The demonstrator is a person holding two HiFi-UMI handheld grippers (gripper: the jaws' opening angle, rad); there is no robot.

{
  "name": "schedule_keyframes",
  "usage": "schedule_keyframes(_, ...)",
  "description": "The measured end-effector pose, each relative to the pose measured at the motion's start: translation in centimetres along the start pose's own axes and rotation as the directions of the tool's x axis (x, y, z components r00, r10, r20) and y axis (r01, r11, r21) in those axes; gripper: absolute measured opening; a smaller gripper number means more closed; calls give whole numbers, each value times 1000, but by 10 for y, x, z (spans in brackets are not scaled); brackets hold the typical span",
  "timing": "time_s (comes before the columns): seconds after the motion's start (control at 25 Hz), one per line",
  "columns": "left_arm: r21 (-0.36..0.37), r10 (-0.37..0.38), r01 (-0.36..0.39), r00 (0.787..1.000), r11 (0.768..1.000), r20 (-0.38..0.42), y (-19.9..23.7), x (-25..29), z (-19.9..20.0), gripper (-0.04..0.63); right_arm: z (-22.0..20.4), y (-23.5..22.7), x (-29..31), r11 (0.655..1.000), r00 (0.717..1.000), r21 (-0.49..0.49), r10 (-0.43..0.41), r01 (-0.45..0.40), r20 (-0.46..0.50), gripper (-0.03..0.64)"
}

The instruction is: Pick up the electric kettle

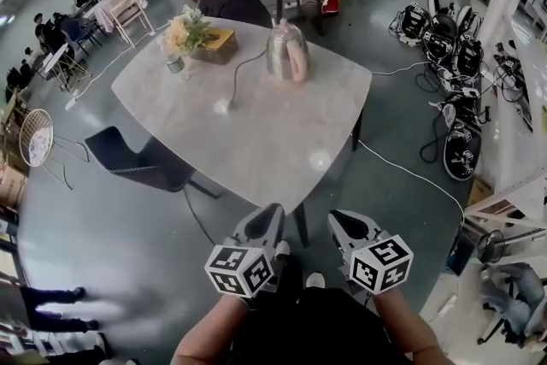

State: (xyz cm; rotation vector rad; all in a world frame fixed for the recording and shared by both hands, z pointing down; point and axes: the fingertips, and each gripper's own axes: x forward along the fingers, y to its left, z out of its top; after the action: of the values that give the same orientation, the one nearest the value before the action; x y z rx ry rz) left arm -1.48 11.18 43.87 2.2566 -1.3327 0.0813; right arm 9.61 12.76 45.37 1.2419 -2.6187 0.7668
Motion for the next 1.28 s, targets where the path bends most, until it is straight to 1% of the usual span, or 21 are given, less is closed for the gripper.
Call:
schedule_keyframes(0.16,9,-43,43,999,999,-20,3,28,8,31,17,-13,19,1000,1000,-8,-9,9,9,8)
schedule_keyframes(0.32,18,-78,79,996,997,-34,16,51,22,31,32,-19,50,1000,1000,3,-15,15,8,8)
schedule_keyframes(0.6,15,-93,94,993,995,-76,62,86,50,31,67,-35,110,999,999,-9,-48,48,2,8)
schedule_keyframes(0.88,38,-107,110,992,993,-69,114,110,87,31,101,-39,171,998,998,-21,-67,67,22,8)
schedule_keyframes(1.0,43,-119,122,990,992,-78,132,121,98,31,110,-40,189,996,996,-20,-83,84,28,8)
schedule_keyframes(1.16,45,-140,145,986,988,-93,153,131,102,31,113,-43,209,993,992,-16,-119,120,31,8)
schedule_keyframes(1.28,45,-149,154,984,987,-99,161,141,105,31,116,-48,217,990,990,-19,-139,139,28,8)
